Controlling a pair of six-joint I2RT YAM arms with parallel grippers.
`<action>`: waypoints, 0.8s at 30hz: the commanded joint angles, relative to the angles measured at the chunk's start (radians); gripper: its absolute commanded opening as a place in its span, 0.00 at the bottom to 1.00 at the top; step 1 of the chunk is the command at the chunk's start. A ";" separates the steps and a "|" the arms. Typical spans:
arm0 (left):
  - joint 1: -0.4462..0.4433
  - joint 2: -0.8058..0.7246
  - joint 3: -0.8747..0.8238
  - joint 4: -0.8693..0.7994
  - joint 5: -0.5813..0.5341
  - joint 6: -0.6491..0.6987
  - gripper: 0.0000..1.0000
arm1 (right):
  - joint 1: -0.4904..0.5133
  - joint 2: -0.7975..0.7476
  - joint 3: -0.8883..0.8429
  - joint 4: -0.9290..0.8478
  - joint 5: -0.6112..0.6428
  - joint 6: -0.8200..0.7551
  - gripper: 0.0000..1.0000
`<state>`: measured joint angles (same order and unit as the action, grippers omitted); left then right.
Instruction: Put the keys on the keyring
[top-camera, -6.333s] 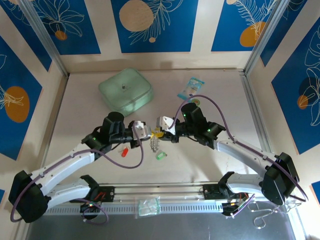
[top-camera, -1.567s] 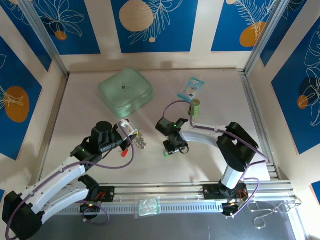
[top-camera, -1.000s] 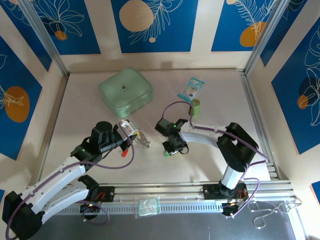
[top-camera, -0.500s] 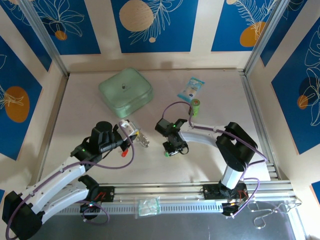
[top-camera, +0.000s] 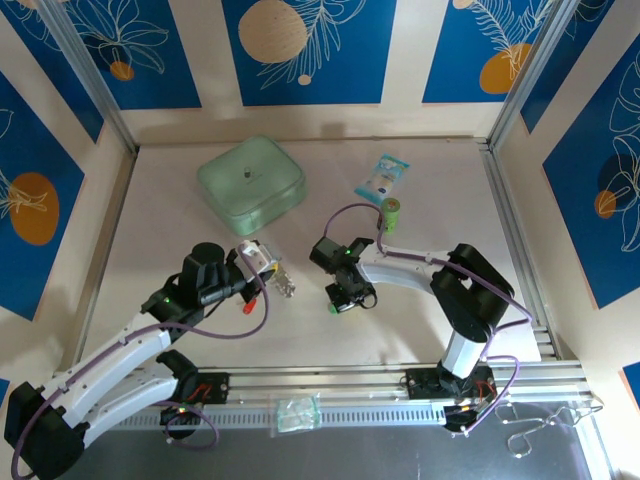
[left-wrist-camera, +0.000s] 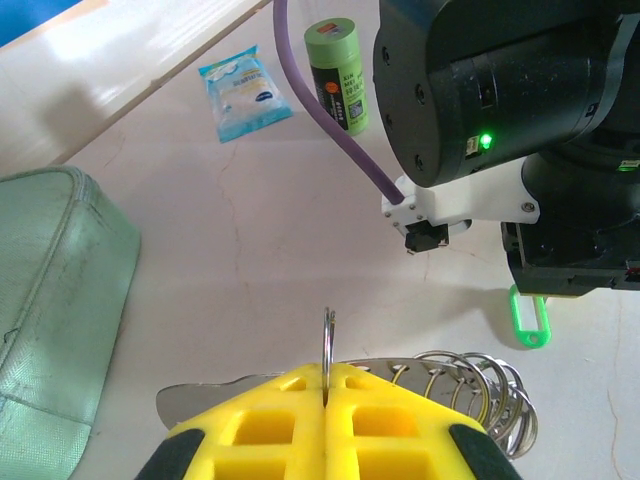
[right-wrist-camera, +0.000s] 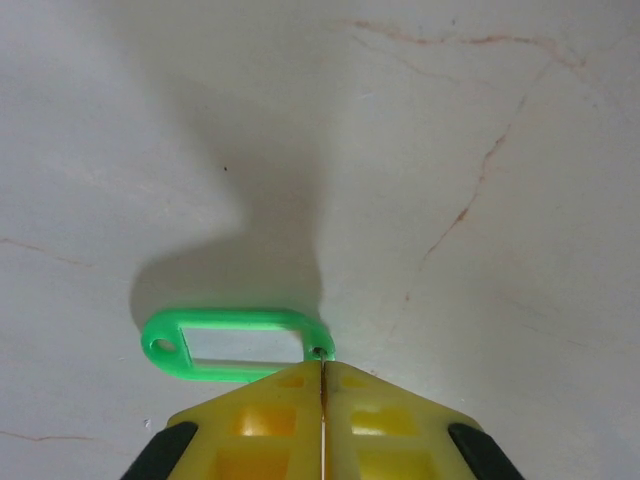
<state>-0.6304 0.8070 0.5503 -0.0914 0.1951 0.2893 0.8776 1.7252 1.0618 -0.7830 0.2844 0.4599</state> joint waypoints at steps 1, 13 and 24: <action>0.000 0.000 0.003 0.021 0.030 0.013 0.00 | 0.004 0.016 0.026 -0.030 -0.018 0.000 0.06; 0.000 0.003 0.003 0.018 0.032 0.014 0.00 | 0.003 0.018 0.028 -0.033 -0.018 0.002 0.06; 0.001 0.002 0.002 0.028 0.038 0.015 0.00 | 0.018 -0.147 0.000 0.028 0.070 -0.051 0.00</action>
<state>-0.6304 0.8089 0.5503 -0.0917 0.2028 0.2939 0.8814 1.6783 1.0641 -0.7750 0.3077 0.4442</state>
